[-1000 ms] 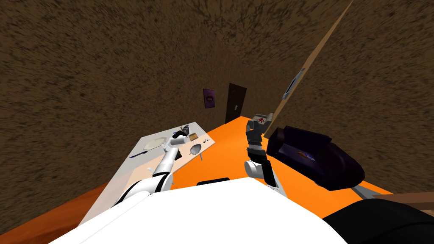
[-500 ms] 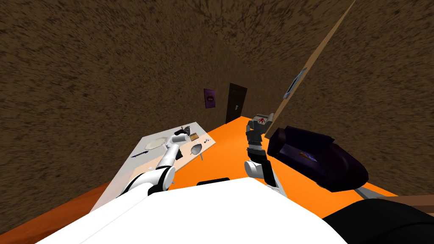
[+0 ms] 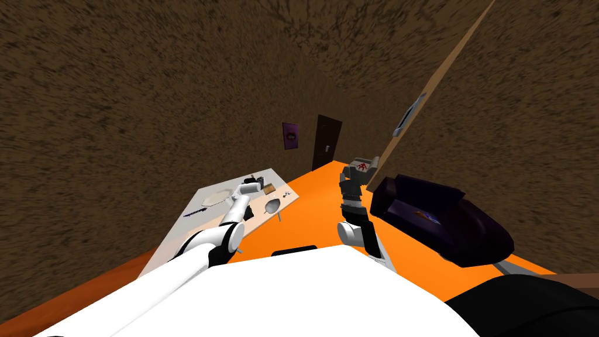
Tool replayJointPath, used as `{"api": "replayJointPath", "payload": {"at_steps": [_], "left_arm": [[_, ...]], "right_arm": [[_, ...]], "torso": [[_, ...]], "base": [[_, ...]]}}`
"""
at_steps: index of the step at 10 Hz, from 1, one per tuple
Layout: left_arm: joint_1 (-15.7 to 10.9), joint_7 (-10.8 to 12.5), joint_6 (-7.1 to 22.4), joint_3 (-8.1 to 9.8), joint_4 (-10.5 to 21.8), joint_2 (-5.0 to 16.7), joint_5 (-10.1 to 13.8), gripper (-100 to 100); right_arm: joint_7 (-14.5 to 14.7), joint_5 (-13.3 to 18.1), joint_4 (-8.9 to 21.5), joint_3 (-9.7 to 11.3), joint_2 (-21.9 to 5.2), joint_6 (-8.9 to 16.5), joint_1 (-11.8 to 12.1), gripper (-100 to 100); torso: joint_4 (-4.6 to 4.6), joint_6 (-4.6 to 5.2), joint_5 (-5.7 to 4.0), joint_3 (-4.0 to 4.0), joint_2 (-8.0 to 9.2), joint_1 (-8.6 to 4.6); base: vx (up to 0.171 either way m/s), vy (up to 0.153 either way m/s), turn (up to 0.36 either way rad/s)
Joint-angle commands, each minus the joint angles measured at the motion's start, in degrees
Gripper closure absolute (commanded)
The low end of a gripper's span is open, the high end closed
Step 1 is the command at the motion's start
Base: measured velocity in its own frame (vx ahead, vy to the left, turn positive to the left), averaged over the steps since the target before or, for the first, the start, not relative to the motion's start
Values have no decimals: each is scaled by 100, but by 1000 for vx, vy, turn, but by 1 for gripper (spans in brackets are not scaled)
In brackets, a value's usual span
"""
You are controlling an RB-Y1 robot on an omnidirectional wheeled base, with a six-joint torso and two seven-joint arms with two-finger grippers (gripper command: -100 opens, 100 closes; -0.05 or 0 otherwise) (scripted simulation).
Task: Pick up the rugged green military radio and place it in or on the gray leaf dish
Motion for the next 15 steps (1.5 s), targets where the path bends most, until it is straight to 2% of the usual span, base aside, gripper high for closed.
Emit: {"api": "replayJointPath", "payload": {"at_steps": [1,2,3,5,6,7,8,9,10,11,12,13,14,15], "left_arm": [[-206,56,286,69,286,41,16,-100],[-206,56,357,69,422,41,16,-100],[-398,144,492,135,751,48,-25,-100],[-398,144,702,135,753,48,-25,-100],[-576,238,948,199,1009,53,-72,-100],[-576,238,1042,199,1072,53,-72,-100],[-740,336,1279,259,1217,55,-125,-100],[-740,336,1373,259,1377,55,-125,-100],[-890,436,1573,317,1551,58,-180,-100],[-890,436,1695,317,1668,58,-180,-100],[-1025,538,1870,371,1877,62,-238,-100],[-1025,538,2003,371,1943,62,-238,-100],[-1025,538,2003,371,1943,62,-238,-100],[-1146,638,2290,421,2174,71,-296,-100]], "right_arm": [[0,0,0,0,0,0,0,0],[0,0,0,0,0,0,0,0],[0,0,0,0,0,0,0,0],[0,0,0,0,0,0,0,0],[0,0,0,0,0,0,0,0],[0,0,0,0,0,0,0,0],[0,0,0,0,0,0,0,0],[0,0,0,0,0,0,0,0],[0,0,0,0,0,0,0,0],[0,0,0,0,0,0,0,0],[0,0,0,0,0,0,0,0],[0,0,0,0,0,0,0,0],[0,0,0,0,0,0,0,0],[0,0,0,0,0,0,0,0]], "torso": [[0,0,0,0,0,0],[1,0,0,0,0,3],[0,0,1,0,1,4],[0,0,2,0,-1,8],[0,-1,0,0,0,1],[0,0,1,0,-1,6],[0,-1,1,0,1,7],[0,-1,2,-2,-4,15],[-1,-2,3,-2,-3,14],[0,-1,3,-1,-2,13],[0,-1,2,0,0,10],[0,-1,3,0,-1,14],[0,-1,3,0,0,14],[0,0,1,1,1,4]], "base": [[0,23,19],[0,27,10],[5,46,20],[6,26,2],[5,32,23],[5,36,7],[19,58,21],[15,50,4],[7,48,25],[5,41,7],[7,57,19],[7,52,4],[2,21,0],[0,37,22]]}}
